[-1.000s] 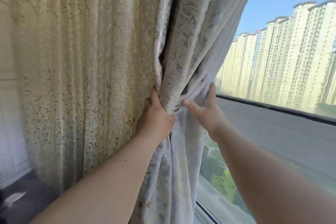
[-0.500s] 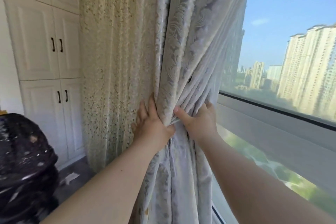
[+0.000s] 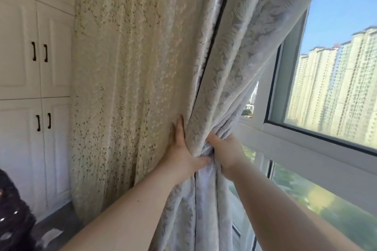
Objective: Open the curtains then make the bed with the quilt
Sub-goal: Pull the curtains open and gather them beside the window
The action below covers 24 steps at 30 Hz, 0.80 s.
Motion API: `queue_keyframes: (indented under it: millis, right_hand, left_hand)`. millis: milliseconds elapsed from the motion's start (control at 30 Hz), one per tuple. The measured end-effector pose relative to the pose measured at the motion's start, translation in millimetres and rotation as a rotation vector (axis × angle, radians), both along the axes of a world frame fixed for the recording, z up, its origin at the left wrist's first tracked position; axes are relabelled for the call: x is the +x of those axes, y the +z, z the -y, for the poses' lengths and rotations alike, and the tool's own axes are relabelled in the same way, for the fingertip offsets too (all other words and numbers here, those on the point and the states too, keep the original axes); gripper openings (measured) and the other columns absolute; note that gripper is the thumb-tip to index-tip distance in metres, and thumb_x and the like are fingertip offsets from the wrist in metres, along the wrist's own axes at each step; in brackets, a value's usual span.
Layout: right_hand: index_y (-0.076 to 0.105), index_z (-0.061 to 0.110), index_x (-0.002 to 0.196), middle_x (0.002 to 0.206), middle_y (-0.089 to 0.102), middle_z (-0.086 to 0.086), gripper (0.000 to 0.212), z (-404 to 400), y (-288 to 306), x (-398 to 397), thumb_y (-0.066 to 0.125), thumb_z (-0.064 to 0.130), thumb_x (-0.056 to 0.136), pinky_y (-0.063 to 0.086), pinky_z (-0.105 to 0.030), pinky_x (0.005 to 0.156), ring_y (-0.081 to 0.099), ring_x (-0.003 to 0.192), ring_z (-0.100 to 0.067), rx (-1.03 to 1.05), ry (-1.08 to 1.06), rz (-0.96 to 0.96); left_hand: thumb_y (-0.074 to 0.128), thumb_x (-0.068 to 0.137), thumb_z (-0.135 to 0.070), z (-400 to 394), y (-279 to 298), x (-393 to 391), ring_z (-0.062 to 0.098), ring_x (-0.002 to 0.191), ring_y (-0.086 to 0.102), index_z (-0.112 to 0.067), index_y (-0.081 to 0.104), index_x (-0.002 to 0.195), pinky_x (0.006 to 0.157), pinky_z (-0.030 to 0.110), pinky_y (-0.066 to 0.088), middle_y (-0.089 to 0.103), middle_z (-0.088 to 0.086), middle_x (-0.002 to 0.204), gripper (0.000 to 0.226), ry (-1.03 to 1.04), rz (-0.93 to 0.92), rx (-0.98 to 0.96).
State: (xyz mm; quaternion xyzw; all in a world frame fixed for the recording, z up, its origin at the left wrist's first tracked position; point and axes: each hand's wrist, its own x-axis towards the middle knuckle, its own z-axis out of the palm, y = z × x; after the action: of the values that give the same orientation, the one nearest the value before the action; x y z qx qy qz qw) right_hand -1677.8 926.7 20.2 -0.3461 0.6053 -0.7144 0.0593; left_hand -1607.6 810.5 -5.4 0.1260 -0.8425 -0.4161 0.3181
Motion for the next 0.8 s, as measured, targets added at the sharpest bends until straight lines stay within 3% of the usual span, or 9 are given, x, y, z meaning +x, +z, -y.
queue_keyframes:
  millis: [100, 167, 233, 300, 367, 433, 567, 667, 800]
  right_hand:
    - [0.072, 0.022, 0.099, 0.092, 0.076, 0.001, 0.016, 24, 6, 2, 0.066, 0.025, 0.086, 0.056, -0.023, 0.060, 0.072, 0.085, -0.016, 0.030, 0.072, 0.091]
    - [0.070, 0.025, 0.100, 0.092, 0.075, 0.004, 0.023, 42, 8, 2, 0.067, 0.039, 0.082, 0.056, -0.025, 0.061, 0.070, 0.088, -0.017, 0.126, -0.063, -0.019]
    - [0.064, 0.021, 0.102, 0.100, 0.068, 0.002, 0.046, 49, 9, -1, 0.062, 0.057, 0.072, 0.055, -0.037, 0.075, 0.062, 0.098, -0.022, 0.322, -0.406, -0.293]
    - [0.047, 0.021, 0.125, 0.131, 0.048, -0.003, 0.081, 56, 10, -16, 0.061, 0.069, 0.061, 0.039, -0.049, 0.101, 0.041, 0.124, -0.026, 0.457, -0.686, -0.452]
    - [0.012, 0.032, 0.146, 0.155, 0.015, 0.002, 0.114, 60, 13, -38, 0.066, 0.074, 0.055, 0.019, -0.055, 0.113, 0.013, 0.142, -0.022, 0.397, -0.639, -0.380]
    - [-0.008, 0.039, 0.146, 0.159, -0.002, 0.004, 0.132, 65, 16, -62, 0.068, 0.078, 0.046, 0.013, -0.057, 0.114, 0.001, 0.146, -0.021, 0.332, -0.526, -0.264]
    - [-0.020, 0.039, 0.144, 0.160, -0.011, -0.001, 0.142, 97, 10, -106, 0.066, 0.079, 0.037, 0.014, -0.054, 0.115, -0.002, 0.146, -0.024, 0.330, -0.376, -0.166]
    - [-0.014, 0.041, 0.145, 0.159, 0.015, -0.001, 0.133, 138, 2, -133, 0.078, 0.065, 0.052, 0.030, -0.049, 0.111, 0.025, 0.142, -0.022, 0.210, -0.141, -0.133]
    - [0.022, 0.039, 0.139, 0.129, 0.053, 0.016, 0.102, 208, 0, -163, 0.083, 0.053, 0.059, 0.045, -0.030, 0.098, 0.053, 0.115, -0.002, 0.026, 0.057, -0.192]
  left_hand:
    - [0.076, 0.046, -0.055, 35, 1, -11, 0.007, 0.097, 0.055, -0.070, -0.023, 0.123, 0.069, 0.017, 0.045, 0.050, -0.016, 0.124, 0.126, -0.046, -0.048, 0.085]
    - [0.077, 0.056, -0.050, 52, 1, -21, -0.002, 0.075, 0.052, -0.064, -0.007, 0.129, 0.055, 0.011, 0.039, 0.052, -0.022, 0.097, 0.113, 0.000, -0.072, 0.097]
    - [0.076, 0.065, -0.044, 61, -1, -26, -0.007, 0.066, 0.047, -0.060, 0.003, 0.130, 0.053, 0.016, 0.041, 0.047, -0.025, 0.083, 0.099, 0.086, -0.096, 0.065]
    - [0.072, 0.068, -0.043, 76, -1, -35, 0.003, 0.061, 0.049, -0.055, 0.004, 0.132, 0.060, 0.025, 0.047, 0.045, -0.024, 0.074, 0.095, 0.156, -0.078, 0.021]
    - [0.070, 0.069, -0.040, 93, 1, -48, 0.007, 0.057, 0.048, -0.052, 0.002, 0.134, 0.062, 0.029, 0.048, 0.044, -0.023, 0.069, 0.095, 0.223, -0.067, -0.012]
    - [0.069, 0.070, -0.038, 109, 3, -61, 0.012, 0.058, 0.049, -0.051, 0.002, 0.135, 0.063, 0.029, 0.048, 0.052, -0.017, 0.076, 0.094, 0.269, -0.086, -0.023]
    - [0.069, 0.071, -0.040, 139, -1, -84, 0.024, 0.073, 0.056, -0.047, 0.002, 0.137, 0.067, 0.030, 0.044, 0.064, 0.002, 0.106, 0.095, 0.343, -0.082, -0.050]
    - [0.069, 0.069, -0.039, 164, -4, -104, 0.030, 0.100, 0.061, -0.042, 0.006, 0.141, 0.082, 0.039, 0.052, 0.057, 0.003, 0.126, 0.096, 0.351, -0.087, -0.052]
    - [0.071, 0.070, -0.040, 204, -4, -135, 0.024, 0.112, 0.053, -0.039, 0.008, 0.144, 0.087, 0.038, 0.050, 0.040, 0.001, 0.138, 0.097, 0.377, -0.094, -0.051]
